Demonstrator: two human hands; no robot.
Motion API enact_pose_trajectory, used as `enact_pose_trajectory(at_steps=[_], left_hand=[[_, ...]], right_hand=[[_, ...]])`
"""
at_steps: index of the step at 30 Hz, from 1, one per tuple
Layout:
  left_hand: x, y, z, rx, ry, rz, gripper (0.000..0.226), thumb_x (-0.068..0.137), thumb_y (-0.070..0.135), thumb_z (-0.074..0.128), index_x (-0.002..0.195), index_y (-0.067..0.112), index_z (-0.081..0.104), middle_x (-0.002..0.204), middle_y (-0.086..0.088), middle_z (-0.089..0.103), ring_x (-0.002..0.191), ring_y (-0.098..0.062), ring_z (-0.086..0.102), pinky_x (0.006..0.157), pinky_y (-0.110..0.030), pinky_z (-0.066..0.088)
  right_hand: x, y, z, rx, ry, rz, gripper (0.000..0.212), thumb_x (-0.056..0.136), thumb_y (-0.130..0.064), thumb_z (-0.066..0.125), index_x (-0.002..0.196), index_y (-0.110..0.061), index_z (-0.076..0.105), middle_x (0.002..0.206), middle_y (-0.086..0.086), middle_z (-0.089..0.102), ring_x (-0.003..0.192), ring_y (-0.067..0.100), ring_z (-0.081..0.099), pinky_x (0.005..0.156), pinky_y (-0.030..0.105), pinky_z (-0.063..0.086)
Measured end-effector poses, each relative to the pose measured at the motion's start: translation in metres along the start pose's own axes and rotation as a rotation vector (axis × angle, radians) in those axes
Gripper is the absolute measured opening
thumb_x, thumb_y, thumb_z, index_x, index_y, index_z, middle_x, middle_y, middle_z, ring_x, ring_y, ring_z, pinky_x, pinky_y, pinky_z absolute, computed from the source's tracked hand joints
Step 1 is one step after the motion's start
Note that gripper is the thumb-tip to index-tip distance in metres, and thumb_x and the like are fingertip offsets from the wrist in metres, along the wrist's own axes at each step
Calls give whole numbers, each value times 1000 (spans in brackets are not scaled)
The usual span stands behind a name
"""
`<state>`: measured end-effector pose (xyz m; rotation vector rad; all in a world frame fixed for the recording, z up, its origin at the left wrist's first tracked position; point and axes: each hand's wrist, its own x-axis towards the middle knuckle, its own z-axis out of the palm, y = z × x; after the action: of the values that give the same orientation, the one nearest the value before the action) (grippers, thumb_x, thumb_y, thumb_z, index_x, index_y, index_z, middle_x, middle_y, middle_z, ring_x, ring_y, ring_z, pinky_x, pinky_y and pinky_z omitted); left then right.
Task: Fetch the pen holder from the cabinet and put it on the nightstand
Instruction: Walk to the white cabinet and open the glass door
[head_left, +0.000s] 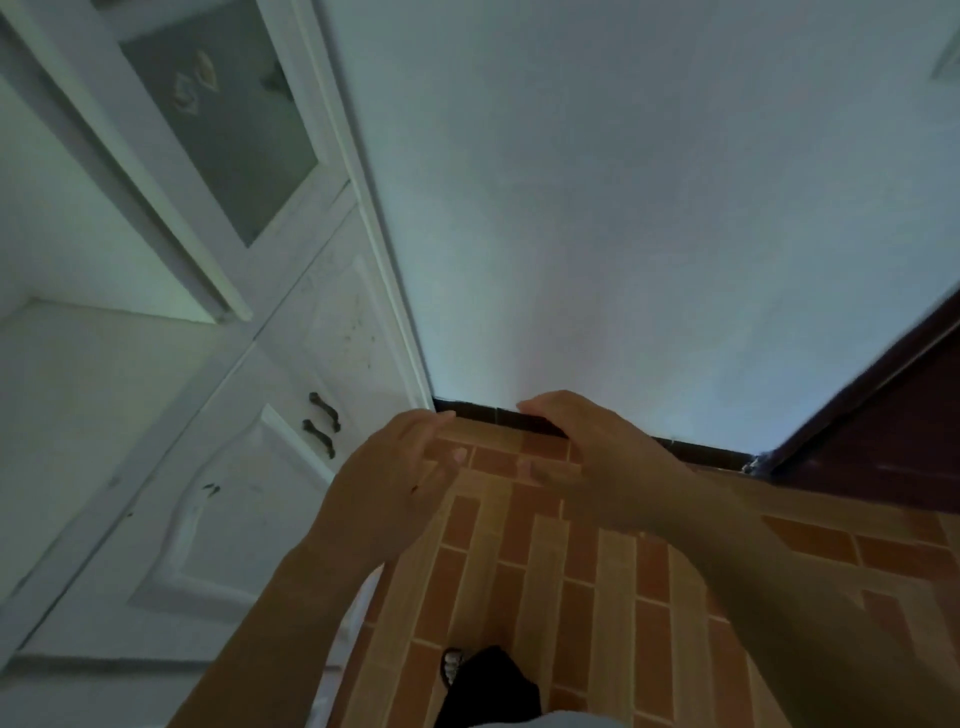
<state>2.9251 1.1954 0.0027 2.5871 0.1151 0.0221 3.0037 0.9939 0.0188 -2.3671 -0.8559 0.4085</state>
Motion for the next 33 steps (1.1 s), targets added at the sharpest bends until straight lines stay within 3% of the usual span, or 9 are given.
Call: enact_pose_trajectory(at_steps=[2,5,7,16,20,24,27,33], left_hand=[[23,-13,-16,21,34,-16,50,90,54,34,133,29,40,136,11,45,112,6,36,92,-5,21],[54,-31,-41,52,68,-45,58,84,58,29,135,31,37,142,10,40,125,-6,39,104,-25,31],[72,-40,-57,83,105,-52,55,87,55,31,136,31,36,143,8,38,128,-10,38,105,-32,34],[127,-74,-107,144,229,-188,58,87,59,28,136,29,36,144,6,39,131,-12,36,107,-31,28],[149,-75,-127,204,328,-255,56,88,56,29,137,28,36,143,5,40,130,-13,38,102,-24,23],[168,-69,-152,238,416,-354,61,85,62,26,136,29,36,142,5,41,128,-16,40,107,-34,31],[180,-65,-169,311,484,-395,62,84,60,25,136,27,37,142,4,42,127,-15,41,102,-29,30],[208,-49,-190,342,577,-490,59,85,56,30,137,28,36,144,3,38,126,-17,42,103,-35,36]], right_hand=[[34,-8,-5,-1,-5,-27,49,89,-42,52,134,-31,37,138,-12,42,117,6,45,97,22,35],[81,-19,-11,-8,7,-80,52,87,-49,50,135,-34,35,143,-15,37,125,6,40,96,19,27],[110,-26,-16,-8,23,-134,53,87,-51,49,135,-36,34,144,-15,37,127,6,38,99,19,27],[222,-46,-41,-44,-29,-337,55,86,-51,48,137,-35,32,145,-14,36,129,8,38,106,25,30],[273,-53,-60,-49,-72,-450,55,87,-48,50,137,-31,33,144,-12,37,129,8,37,101,20,27],[318,-63,-81,-51,-130,-571,55,88,-47,49,138,-32,31,146,-13,34,131,7,35,97,18,24],[346,-71,-96,-19,-147,-656,54,88,-46,49,137,-32,32,145,-13,35,129,6,36,95,17,26],[392,-85,-117,-14,-171,-819,54,88,-47,50,137,-32,33,145,-12,36,128,8,37,91,17,28]])
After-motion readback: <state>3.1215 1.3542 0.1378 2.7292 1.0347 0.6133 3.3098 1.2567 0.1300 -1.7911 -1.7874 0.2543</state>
